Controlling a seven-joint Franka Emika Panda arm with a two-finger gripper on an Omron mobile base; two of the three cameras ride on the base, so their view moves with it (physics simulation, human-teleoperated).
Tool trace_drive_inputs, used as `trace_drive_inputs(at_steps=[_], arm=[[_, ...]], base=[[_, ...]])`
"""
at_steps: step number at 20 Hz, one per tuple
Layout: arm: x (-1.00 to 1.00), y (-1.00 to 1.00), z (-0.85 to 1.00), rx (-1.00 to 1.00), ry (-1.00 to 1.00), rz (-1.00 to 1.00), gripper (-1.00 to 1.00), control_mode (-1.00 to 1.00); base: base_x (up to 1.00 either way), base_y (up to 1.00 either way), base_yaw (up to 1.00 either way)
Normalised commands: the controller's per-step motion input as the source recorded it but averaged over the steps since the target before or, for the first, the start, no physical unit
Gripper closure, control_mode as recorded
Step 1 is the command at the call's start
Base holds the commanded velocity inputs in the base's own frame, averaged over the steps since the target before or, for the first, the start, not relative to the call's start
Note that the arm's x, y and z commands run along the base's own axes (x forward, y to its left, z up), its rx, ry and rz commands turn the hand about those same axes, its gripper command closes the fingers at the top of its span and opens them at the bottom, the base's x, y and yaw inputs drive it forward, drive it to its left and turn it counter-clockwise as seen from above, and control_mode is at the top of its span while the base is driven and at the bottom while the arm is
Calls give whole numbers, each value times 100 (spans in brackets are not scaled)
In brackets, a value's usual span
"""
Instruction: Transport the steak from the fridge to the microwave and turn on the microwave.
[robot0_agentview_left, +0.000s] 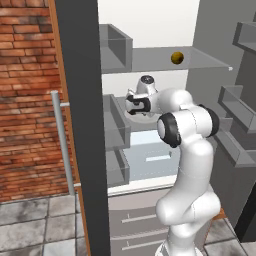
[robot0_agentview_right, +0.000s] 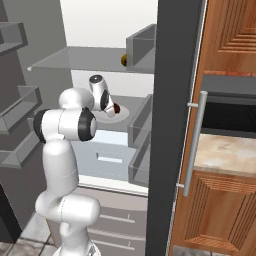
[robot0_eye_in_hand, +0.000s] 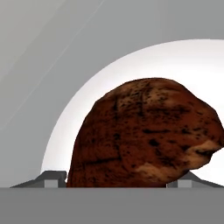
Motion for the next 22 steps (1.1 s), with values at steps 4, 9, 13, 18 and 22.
trace_drive_inputs(at_steps=[4,9,13,18,22], arm=[[-10,0,-6,0,-16,-11,100,-100],[-18,0,0,0,-24,-9,100,-100],[-48,-1,4,4,-15,-1,100,-100],[-61,-13,35,7,0,4,100,-100],[-51,-3,67,1,1,7,100,-100]], base=[[0,0,0],[0,0,0],[0,0,0],[0,0,0],[0,0,0]])
